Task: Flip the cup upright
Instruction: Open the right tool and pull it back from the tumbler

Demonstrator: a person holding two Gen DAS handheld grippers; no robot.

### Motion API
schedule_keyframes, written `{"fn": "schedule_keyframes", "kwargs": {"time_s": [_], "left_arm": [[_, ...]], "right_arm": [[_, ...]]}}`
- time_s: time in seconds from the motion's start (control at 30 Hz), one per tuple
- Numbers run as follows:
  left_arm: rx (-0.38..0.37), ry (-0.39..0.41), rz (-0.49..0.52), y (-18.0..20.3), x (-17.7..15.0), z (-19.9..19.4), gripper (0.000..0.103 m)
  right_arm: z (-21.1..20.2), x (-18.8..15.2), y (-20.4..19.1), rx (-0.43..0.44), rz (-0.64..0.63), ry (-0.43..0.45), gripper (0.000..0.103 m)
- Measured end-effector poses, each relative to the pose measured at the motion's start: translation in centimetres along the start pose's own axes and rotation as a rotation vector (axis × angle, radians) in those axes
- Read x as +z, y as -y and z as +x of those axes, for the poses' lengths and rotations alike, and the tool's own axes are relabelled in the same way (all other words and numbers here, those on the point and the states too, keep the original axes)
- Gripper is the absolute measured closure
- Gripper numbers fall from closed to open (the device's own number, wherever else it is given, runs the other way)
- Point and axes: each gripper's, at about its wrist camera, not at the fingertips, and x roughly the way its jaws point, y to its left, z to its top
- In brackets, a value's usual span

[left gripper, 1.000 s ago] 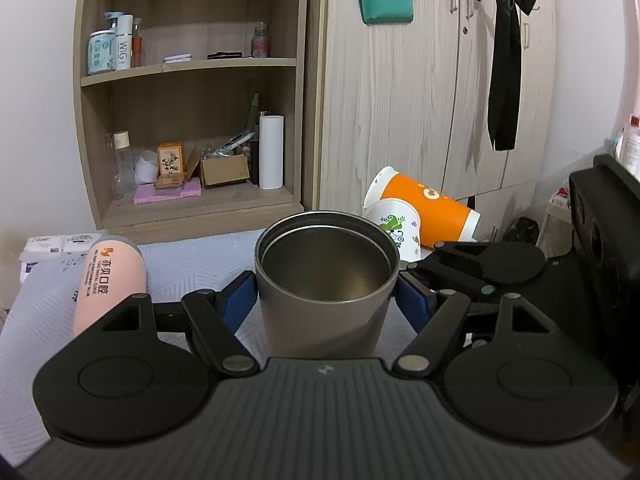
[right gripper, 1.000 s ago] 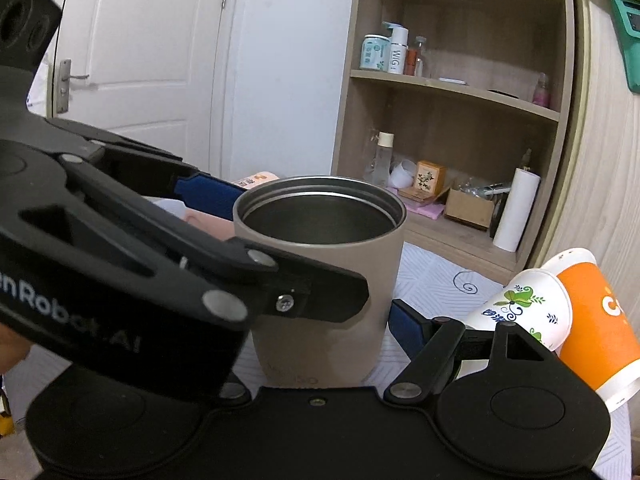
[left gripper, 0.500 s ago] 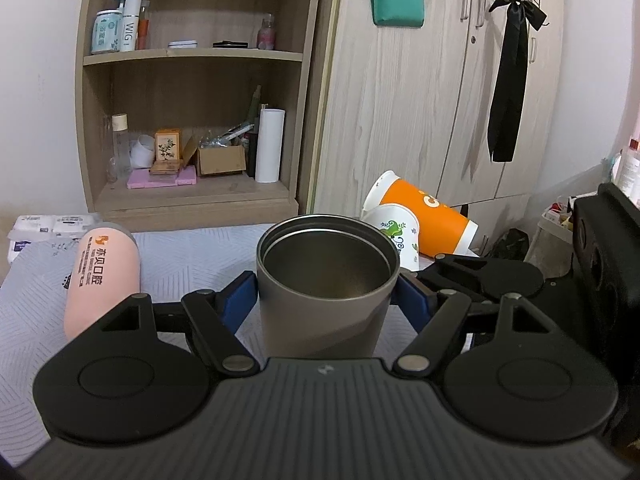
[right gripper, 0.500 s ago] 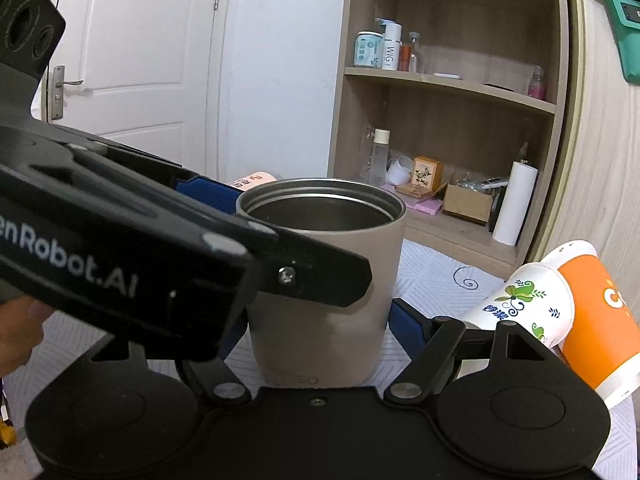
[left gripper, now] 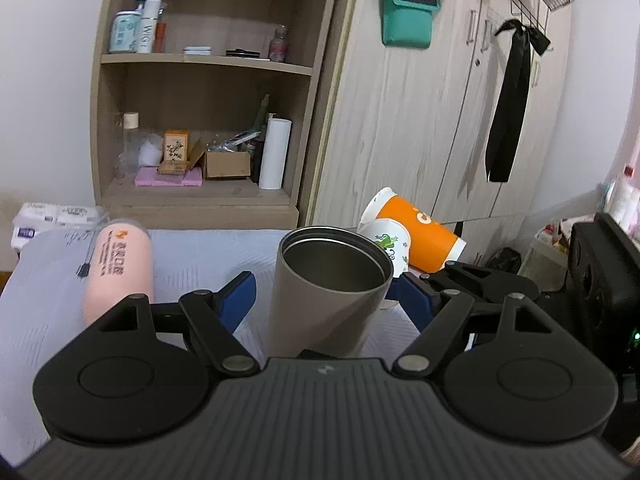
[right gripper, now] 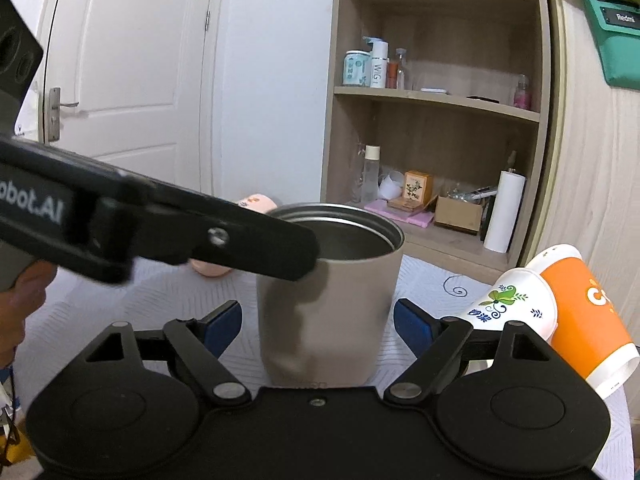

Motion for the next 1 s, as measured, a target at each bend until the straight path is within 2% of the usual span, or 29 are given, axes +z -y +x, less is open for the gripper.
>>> {"fn": "schedule_keyframes", "kwargs": {"time_s": [0.23, 0.43, 0.57, 0.63, 0.87, 1.0], "left_arm": [[0.075, 0.033, -0.016, 0.4, -0.6, -2.8, 0.026], [0.165, 0.087, 0.004, 2.0, -0.9, -6.2, 0.026], [0.202, 0.11, 0.012, 3.2, -0.9, -8.4, 0.025], [0.211, 0.119, 0.011, 3.7, -0.9, -9.4, 0.021], [0.238, 0.118, 0.008, 4.6, -1.5, -12.2, 0.02], [0.285, 0.106, 0.0, 4.8, -1.9, -13.6, 0.016]], "right_arm": [[-2.6, 0.0, -1.2, -0.029, 0.002, 0.049, 0.016], [-5.8, 0.0, -3.5, -0.074, -0.061, 0.079, 0.016], [-8.4, 0.4, -5.4, -0.128, -0.102, 0.11, 0.016], [-9.5, 0.6, -5.9, -0.15, -0.101, 0.123, 0.016], [-13.2, 0.8, -6.9, -0.228, -0.024, 0.154, 0.016], [-14.7, 0.7, -6.5, -0.292, 0.056, 0.159, 0.016]]}}
